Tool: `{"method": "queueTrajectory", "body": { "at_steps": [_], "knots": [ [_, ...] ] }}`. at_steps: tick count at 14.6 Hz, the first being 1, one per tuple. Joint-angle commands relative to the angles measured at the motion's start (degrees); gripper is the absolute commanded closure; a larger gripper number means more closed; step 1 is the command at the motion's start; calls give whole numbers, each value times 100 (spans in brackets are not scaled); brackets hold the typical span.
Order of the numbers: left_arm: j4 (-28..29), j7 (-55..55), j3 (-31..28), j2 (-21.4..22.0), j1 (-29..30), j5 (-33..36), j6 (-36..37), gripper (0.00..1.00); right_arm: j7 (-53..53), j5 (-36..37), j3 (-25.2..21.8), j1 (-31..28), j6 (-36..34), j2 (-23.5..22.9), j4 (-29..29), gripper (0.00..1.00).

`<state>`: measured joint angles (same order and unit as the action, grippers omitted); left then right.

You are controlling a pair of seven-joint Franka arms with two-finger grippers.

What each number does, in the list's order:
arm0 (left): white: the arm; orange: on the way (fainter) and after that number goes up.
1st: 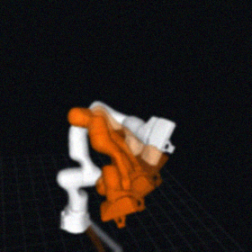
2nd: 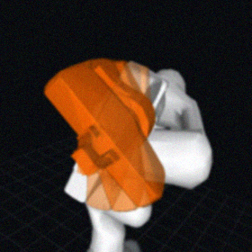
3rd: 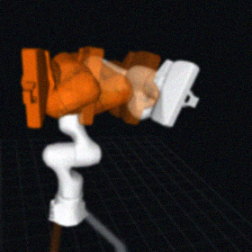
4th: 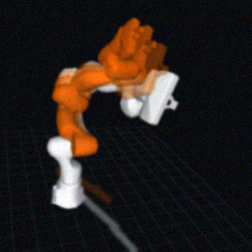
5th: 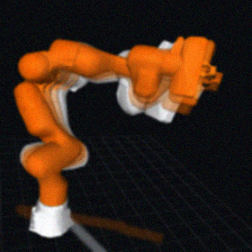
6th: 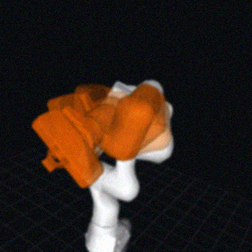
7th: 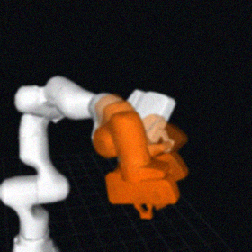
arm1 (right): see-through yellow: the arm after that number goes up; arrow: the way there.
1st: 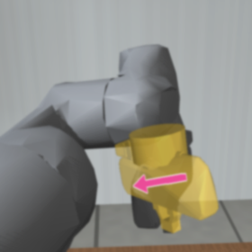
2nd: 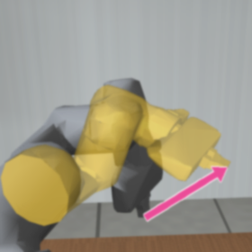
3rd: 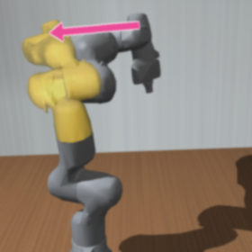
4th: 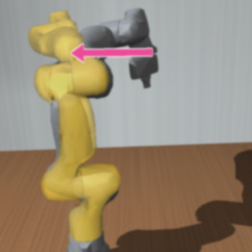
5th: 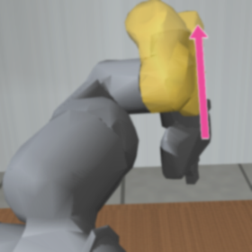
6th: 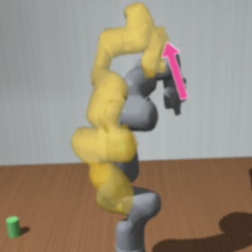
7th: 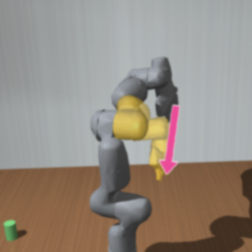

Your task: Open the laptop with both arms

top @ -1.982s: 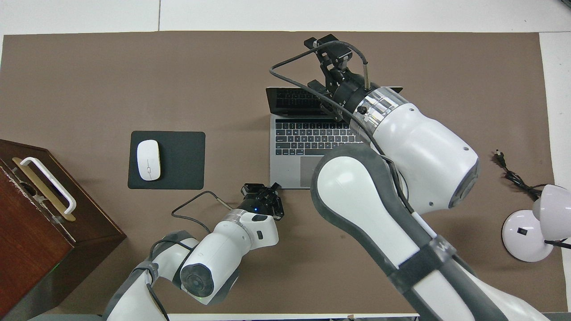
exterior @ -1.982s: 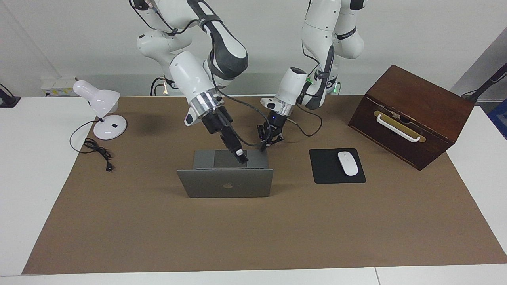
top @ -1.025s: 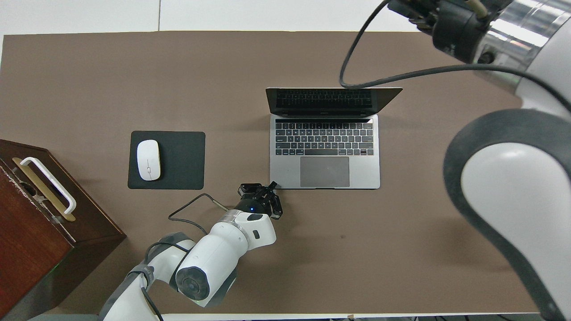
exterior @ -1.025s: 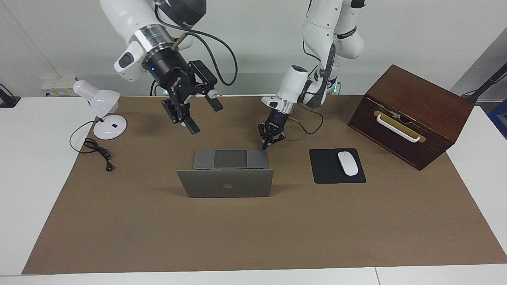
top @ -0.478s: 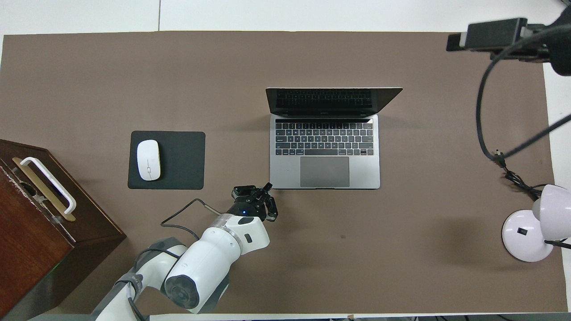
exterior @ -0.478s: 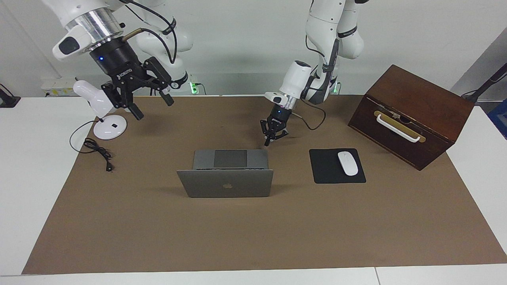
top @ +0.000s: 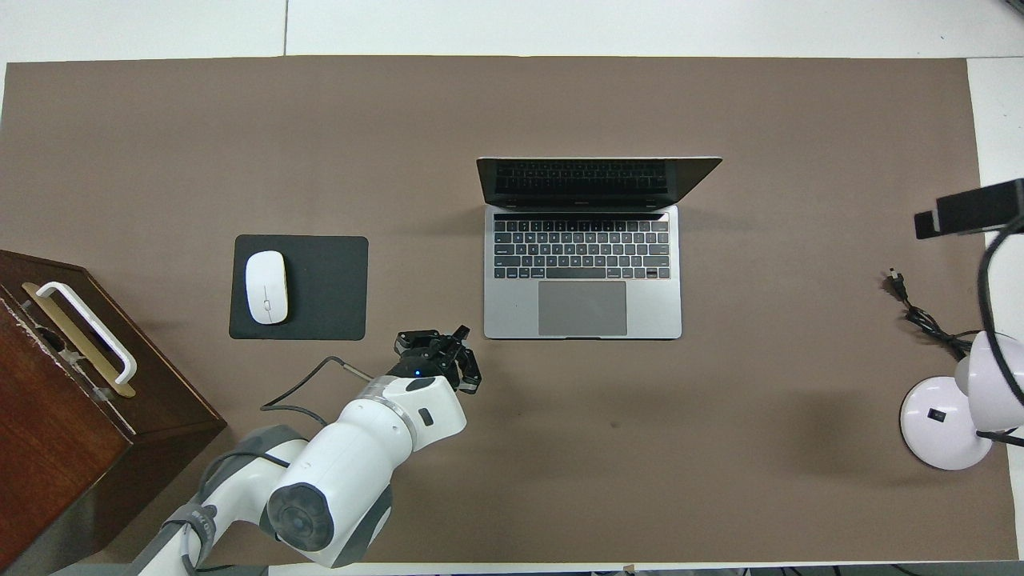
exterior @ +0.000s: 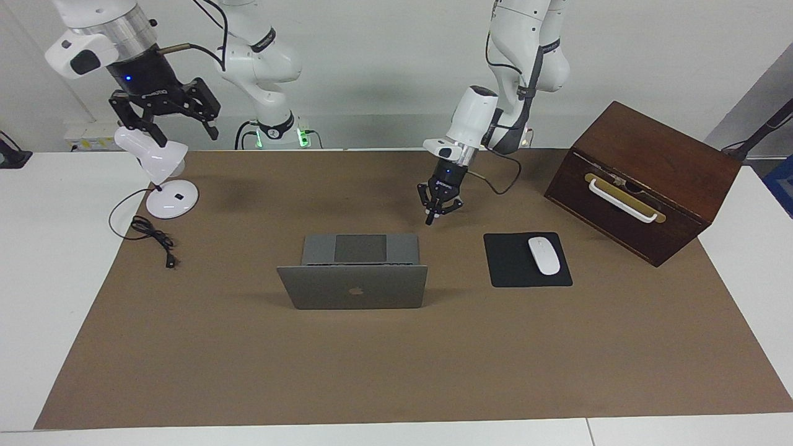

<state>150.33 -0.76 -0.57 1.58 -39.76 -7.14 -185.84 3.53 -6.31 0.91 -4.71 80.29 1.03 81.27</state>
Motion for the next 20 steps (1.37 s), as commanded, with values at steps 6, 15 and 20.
{"method": "queueTrajectory", "body": {
  "at_steps": [6,15,20],
  "knots": [
    [-283,566,13,1115,792,-77,2196,100,-415,138,58,-435,651,651,1467,0],
    [-2033,1946,4,1880,2269,-68,6013,100,-380,147,58,-602,865,864,1875,0],
    [-2595,2009,4,1951,2972,-15,6945,1,-179,392,58,-584,848,873,1840,0]
  ]
}}
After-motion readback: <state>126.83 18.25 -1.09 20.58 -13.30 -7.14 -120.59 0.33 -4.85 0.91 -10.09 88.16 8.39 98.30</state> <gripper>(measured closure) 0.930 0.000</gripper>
